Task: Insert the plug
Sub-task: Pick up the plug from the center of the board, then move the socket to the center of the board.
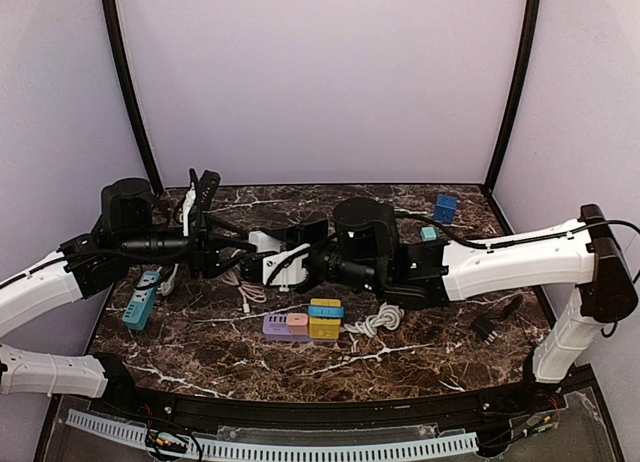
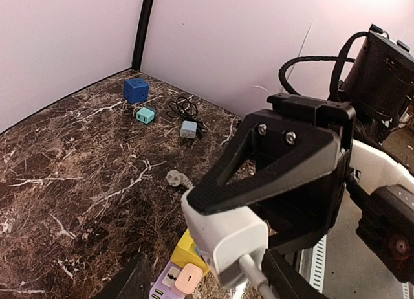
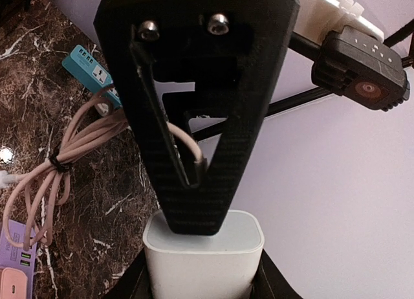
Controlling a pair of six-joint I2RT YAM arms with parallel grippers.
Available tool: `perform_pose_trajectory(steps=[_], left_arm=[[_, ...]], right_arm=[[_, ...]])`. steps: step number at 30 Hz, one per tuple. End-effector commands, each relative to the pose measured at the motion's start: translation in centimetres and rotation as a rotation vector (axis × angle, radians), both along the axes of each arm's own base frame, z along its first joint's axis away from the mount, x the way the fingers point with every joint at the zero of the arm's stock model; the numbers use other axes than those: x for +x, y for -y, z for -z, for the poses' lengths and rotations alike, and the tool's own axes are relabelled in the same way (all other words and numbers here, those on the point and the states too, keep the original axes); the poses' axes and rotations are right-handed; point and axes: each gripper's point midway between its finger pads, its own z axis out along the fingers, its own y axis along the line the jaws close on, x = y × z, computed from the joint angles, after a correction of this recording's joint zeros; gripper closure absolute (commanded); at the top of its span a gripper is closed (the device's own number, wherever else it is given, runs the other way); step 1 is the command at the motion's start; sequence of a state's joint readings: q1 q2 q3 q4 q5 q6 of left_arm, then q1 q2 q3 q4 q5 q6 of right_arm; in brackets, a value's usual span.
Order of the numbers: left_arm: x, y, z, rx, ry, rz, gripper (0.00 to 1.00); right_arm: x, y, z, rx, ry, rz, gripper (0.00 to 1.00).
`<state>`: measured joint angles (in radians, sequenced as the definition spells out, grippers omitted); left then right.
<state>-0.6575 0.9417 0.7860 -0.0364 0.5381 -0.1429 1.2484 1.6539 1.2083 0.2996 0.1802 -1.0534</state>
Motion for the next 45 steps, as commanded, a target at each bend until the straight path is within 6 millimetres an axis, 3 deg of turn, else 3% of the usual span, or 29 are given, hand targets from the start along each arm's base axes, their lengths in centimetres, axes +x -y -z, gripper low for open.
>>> perform_pose_trajectory(steps=[1, 7, 17, 20, 21, 22, 23, 25, 28, 30, 33, 36, 39, 41, 45], left_arm=[[0.9, -0.2, -0.8, -0.023, -0.011, -0.051, 0.41], [0.8, -0.1, -0.4, -0.008, -0.004, -0.047, 0.43], [0.8, -0.4, 0.6, 0.033, 0.021, -0.048, 0.98], [0.5, -0.3, 0.4, 0.022, 0.027, -0.035, 0.99], [0.4, -0.3, 0.2, 0.015, 0.029, -0.032, 0.99], [0.4, -0.3, 0.2, 0.013, 0.029, -0.032, 0.99], [0.4, -0.3, 0.0, 0.008, 0.035, -0.033, 0.99], [0.4, -0.4, -0.2, 0.001, 0.047, -0.036, 0.99], [0.8, -0.8, -0.6, -0.007, 0.061, -0.053, 0.99], [1.3, -1.3, -0.5, -0.006, 0.057, -0.084, 0.99], [2.3, -2.4, 0.5, 0.002, 0.031, -0.15, 0.99], [2.5, -2.9, 0.7, -0.017, 0.033, -0.176, 0.99], [2.4, -3.1, 1.5, -0.02, 0.02, -0.182, 0.99], [2.3, -3.1, 1.9, -0.023, 0.017, -0.183, 0.99], [2.1, -3.2, 2.7, -0.024, 0.018, -0.176, 0.99]], right_arm=[[-0.7, -2.2, -2.4, 0.092, 0.034, -0.011, 1.0], [-0.3, -3.2, -2.5, 0.097, 0.022, 0.008, 1.0], [-0.3, -3.8, -3.3, 0.125, 0.018, 0.031, 1.0], [0.2, -3.6, -3.6, 0.151, 0.011, 0.059, 1.0], [0.3, -3.4, -3.9, 0.172, 0.009, 0.073, 0.87], [0.6, -3.0, -4.3, 0.196, 0.007, 0.094, 0.66], [0.8, -2.6, -4.7, 0.231, 0.006, 0.114, 0.34], [1.3, -1.5, -5.4, 0.287, -0.009, 0.157, 0.04], [1.4, 0.5, -5.9, 0.33, -0.119, 0.176, 0.01], [0.7, 1.9, -5.1, 0.319, -0.296, 0.132, 0.01], [-0.5, 5.0, -2.5, 0.251, -0.631, 0.033, 0.01], [-2.1, 8.1, 0.2, 0.211, -0.847, -0.027, 0.01], [-3.5, 10.7, 2.9, 0.198, -0.95, -0.013, 0.01], [-4.6, 12.1, 3.6, 0.207, -0.982, -0.019, 0.01], [-4.1, 13.9, 7.3, 0.193, -1.025, 0.104, 0.03]])
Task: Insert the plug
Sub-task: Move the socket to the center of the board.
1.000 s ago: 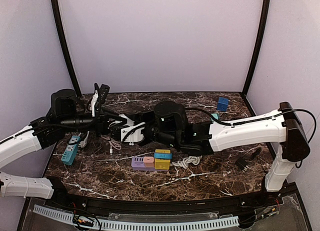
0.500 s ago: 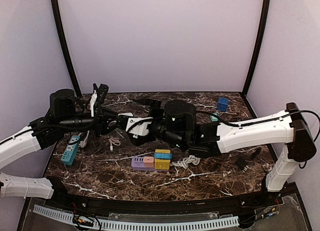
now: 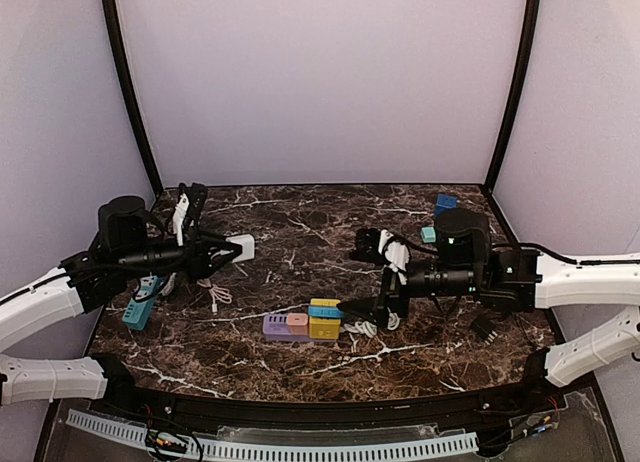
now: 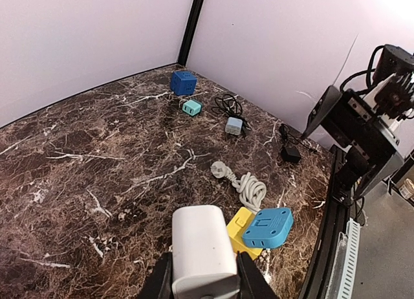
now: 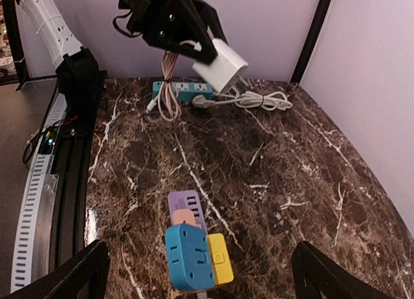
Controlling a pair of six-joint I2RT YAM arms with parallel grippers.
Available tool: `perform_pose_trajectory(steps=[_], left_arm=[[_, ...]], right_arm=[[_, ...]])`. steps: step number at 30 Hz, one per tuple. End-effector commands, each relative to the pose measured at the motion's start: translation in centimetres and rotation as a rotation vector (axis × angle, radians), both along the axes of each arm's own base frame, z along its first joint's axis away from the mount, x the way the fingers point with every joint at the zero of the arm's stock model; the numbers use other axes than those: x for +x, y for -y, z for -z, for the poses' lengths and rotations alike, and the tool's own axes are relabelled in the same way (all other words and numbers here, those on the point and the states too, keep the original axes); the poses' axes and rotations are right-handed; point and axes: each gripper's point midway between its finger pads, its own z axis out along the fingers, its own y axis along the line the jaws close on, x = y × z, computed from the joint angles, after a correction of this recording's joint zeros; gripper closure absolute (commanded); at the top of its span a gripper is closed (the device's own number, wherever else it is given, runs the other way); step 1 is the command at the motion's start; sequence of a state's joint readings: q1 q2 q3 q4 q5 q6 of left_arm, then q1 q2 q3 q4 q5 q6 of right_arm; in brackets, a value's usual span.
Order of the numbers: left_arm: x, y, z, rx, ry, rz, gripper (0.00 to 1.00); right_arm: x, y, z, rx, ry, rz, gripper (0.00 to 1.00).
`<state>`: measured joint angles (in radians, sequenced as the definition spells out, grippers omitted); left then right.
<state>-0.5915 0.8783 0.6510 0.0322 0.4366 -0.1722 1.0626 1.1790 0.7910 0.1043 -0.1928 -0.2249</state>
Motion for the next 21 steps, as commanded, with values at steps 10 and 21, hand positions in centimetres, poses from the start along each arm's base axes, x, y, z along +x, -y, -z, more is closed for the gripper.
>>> perform_pose_trajectory(steps=[10, 21], left_arm=[[-0.7, -0.5, 0.5, -0.041, 0.043, 0.004, 0.99], [0.0, -2.4, 6.3, 0.052, -0.066, -0.087, 0.99]], right_arm=[[-0.2, 2.8, 8.4, 0.025, -0.002, 0.006, 0.01], [1.4, 1.1, 12.0, 0.038, -0.144, -0.239, 0.07]])
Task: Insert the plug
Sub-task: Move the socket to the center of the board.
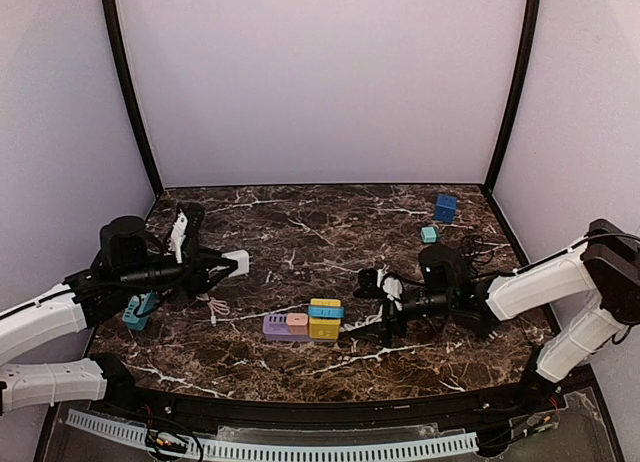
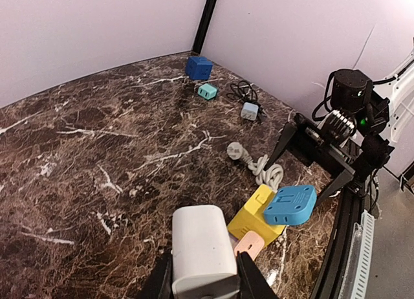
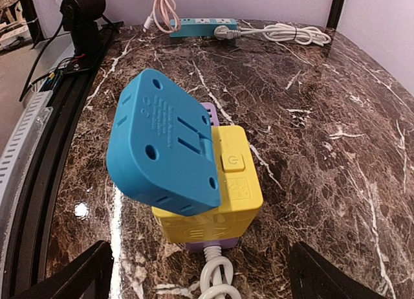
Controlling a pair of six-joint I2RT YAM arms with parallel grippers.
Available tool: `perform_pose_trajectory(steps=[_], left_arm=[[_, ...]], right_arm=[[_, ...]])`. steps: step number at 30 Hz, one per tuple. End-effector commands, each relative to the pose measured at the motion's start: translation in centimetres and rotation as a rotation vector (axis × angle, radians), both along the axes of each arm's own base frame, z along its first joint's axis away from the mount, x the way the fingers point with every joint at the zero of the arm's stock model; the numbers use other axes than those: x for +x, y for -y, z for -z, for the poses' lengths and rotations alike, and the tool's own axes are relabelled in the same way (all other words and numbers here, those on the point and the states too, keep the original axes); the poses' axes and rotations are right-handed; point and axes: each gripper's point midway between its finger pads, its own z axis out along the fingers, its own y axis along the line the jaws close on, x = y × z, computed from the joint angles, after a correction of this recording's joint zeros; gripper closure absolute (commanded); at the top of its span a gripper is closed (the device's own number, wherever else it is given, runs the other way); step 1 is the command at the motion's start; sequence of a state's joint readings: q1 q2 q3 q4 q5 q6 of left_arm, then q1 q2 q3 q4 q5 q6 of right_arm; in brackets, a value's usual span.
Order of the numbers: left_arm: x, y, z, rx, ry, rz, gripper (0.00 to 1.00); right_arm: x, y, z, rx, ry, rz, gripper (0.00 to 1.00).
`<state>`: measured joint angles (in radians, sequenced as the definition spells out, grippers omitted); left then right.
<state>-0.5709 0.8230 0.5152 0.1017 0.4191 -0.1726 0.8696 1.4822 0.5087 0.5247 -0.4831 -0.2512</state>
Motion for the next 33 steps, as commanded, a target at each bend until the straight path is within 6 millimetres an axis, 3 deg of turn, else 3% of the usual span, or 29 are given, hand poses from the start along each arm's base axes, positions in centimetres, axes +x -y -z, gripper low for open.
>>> perform_pose_trajectory(steps=[1, 6, 10, 16, 21, 28, 32, 33], left_arm=[[0.3, -1.1, 3.4, 0.041, -0.07, -0.051, 0.99], [0.6, -1.9, 6.4, 0.062, -0.135, -0.099, 0.99], [0.5, -2.3, 7.7, 0.074, -0.163, -0.113, 0.99], [0.6, -2.5, 8.0, 0.08, -0.164, -0.115, 0.99], [0.5, -2.3, 7.5, 0.076, -0.139, -0.096, 0.99], [-0.1, -1.7, 6.3, 0.049, -0.091, -0.039, 0.99], [-0.2, -1.0, 3.6, 0.011, -0.009, 0.009, 0.99], [-0.1, -0.9, 2.6, 0.007, 0.037, 0.021, 0.99]], right_arm=[[-0.7, -0.9, -2.1, 0.135, -0.001, -0.159, 0.08], [-0.2, -2.6, 0.1, 0.074, -0.098, -0.231, 0.19], [0.4, -3.7, 1.4, 0.056, -0.135, -0.253, 0.28], [1.8, -5.7, 1.5, 0.068, -0.09, -0.314, 0.47], [2.9, -7.7, 2.6, 0.024, -0.063, -0.427, 0.5], [5.1, -10.5, 2.8, -0.018, -0.031, -0.519, 0.43], [6.3, -11.0, 1.3, -0.022, 0.007, -0.49, 0.22], [6.4, -10.8, 0.6, -0.018, 0.016, -0.482, 0.12]])
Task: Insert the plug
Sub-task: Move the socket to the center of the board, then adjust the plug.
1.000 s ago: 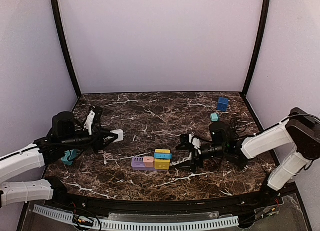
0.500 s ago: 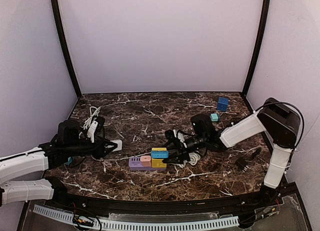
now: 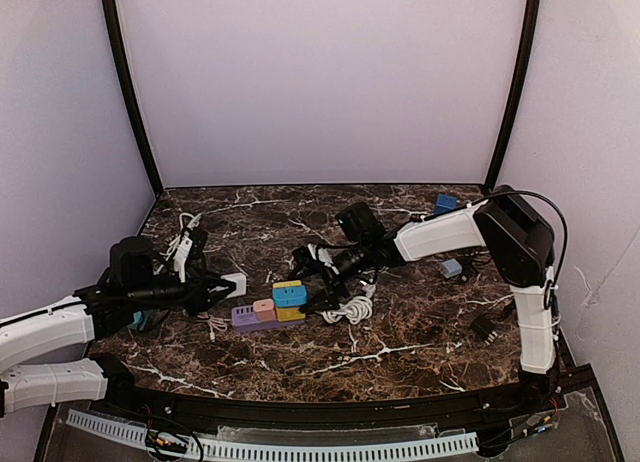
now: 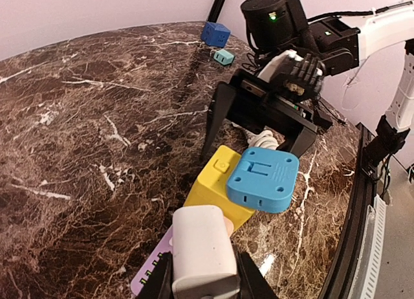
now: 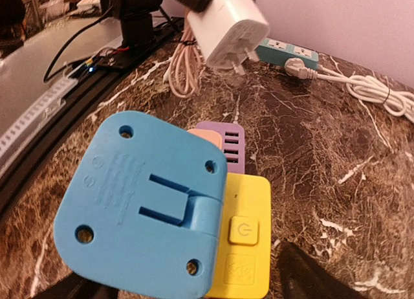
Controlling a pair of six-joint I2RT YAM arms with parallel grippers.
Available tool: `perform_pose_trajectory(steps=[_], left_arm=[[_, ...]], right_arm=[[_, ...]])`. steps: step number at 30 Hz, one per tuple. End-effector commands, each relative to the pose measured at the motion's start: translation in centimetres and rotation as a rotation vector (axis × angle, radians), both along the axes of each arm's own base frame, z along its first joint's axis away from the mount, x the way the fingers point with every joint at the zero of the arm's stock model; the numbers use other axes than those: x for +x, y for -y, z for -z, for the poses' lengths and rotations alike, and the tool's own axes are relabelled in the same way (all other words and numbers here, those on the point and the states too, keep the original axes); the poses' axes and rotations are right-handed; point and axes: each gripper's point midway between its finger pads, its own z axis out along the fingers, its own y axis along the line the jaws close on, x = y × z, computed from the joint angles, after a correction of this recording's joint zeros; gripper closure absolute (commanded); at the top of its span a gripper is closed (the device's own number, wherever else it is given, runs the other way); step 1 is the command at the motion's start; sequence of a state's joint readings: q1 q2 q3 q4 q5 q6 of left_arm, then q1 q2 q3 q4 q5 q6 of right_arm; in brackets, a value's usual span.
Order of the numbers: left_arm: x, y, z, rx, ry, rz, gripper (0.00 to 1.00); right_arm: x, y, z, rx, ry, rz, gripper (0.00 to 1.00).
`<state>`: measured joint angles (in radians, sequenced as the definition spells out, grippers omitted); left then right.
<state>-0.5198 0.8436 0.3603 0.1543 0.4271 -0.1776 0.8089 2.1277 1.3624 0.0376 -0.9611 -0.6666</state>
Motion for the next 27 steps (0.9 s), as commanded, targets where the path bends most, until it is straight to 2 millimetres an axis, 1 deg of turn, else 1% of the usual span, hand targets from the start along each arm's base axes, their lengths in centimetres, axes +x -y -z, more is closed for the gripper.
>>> perform_pose_trajectory(steps=[1, 2, 3, 4, 5, 6, 7, 9, 11, 12, 13, 14, 15, 16, 17, 18, 19, 20, 21, 23, 27], left_arm=[[0.2, 1.1, -5.8, -0.066, 0.194, 0.08, 0.99], [0.2, 1.3, -7.1, -0.071, 0.246, 0.097, 0.99], [0.3, 1.5, -9.0, -0.088, 0.295, 0.107, 0.99], [0.2, 1.9, -10.1, -0.098, 0.329, 0.135, 0.99], [0.1, 2.1, -12.1, -0.118, 0.374, 0.151, 0.99], [-0.2, 2.5, -13.0, -0.133, 0.392, 0.186, 0.99], [-0.2, 2.8, -14.8, -0.155, 0.423, 0.202, 0.99], [-0.7, 3.5, -17.7, -0.201, 0.474, 0.255, 0.99], [-1.1, 3.9, -20.4, -0.242, 0.522, 0.293, 0.99], [-1.4, 4.1, -22.0, -0.26, 0.554, 0.308, 0.99], [-1.2, 4.3, -22.4, -0.264, 0.559, 0.315, 0.99], [-1.5, 4.5, -23.8, -0.277, 0.584, 0.33, 0.99], [-1.4, 4.8, -24.0, -0.276, 0.583, 0.339, 0.99], [-1.8, 5.1, -25.0, -0.285, 0.597, 0.359, 0.99], [-1.7, 5.5, -24.9, -0.282, 0.587, 0.37, 0.99], [-2.0, 5.8, -25.6, -0.291, 0.598, 0.386, 0.99], [-2.0, 6.1, -25.5, -0.289, 0.589, 0.395, 0.99], [-2.4, 6.5, -25.9, -0.296, 0.593, 0.414, 0.99], [-2.4, 6.7, -25.8, -0.295, 0.593, 0.421, 0.99], [-2.9, 7.2, -26.0, -0.301, 0.607, 0.446, 0.99], [-3.5, 7.7, -26.1, -0.311, 0.61, 0.463, 0.99]], right_arm=[[0.8, 1.0, -1.0, -0.028, 0.04, 0.031, 0.03], [0.9, 1.4, -1.7, -0.027, 0.042, 0.047, 0.02], [1.2, 1.9, -2.5, -0.023, 0.048, 0.068, 0.01], [1.5, 2.4, -3.4, -0.02, 0.056, 0.09, 0.01], [1.5, 3.0, -4.4, -0.015, 0.067, 0.11, 0.01], [1.6, 3.5, -5.5, -0.007, 0.082, 0.134, 0.01], [1.6, 4.1, -6.7, 0.0, 0.09, 0.165, 0.01], [2.0, 4.8, -9.7, 0.032, 0.133, 0.24, 0.01], [2.6, 5.4, -13.3, 0.1, 0.144, 0.335, 0.01], [2.8, 5.6, -15.3, 0.146, 0.118, 0.385, 0.01], [2.9, 5.7, -17.6, 0.215, 0.048, 0.441, 0.01], [3.0, 5.7, -19.9, 0.287, -0.013, 0.479, 0.02], [3.0, 5.8, -21.9, 0.36, -0.099, 0.513, 0.06], [2.7, 5.9, -23.5, 0.43, -0.191, 0.525, 0.1], [1.9, 5.7, -25.0, 0.502, -0.267, 0.501, 0.15], [0.9, 5.3, -25.8, 0.549, -0.313, 0.469, 0.19], [0.0, 4.8, -26.7, 0.592, -0.336, 0.444, 0.22], [-0.8, 4.1, -27.1, 0.617, -0.349, 0.427, 0.24], [-1.4, 3.5, -27.7, 0.636, -0.358, 0.414, 0.25], [-2.7, 2.3, -28.3, 0.657, -0.355, 0.388, 0.26], [-5.2, 1.0, -29.7, 0.707, -0.291, 0.325, 0.26]])
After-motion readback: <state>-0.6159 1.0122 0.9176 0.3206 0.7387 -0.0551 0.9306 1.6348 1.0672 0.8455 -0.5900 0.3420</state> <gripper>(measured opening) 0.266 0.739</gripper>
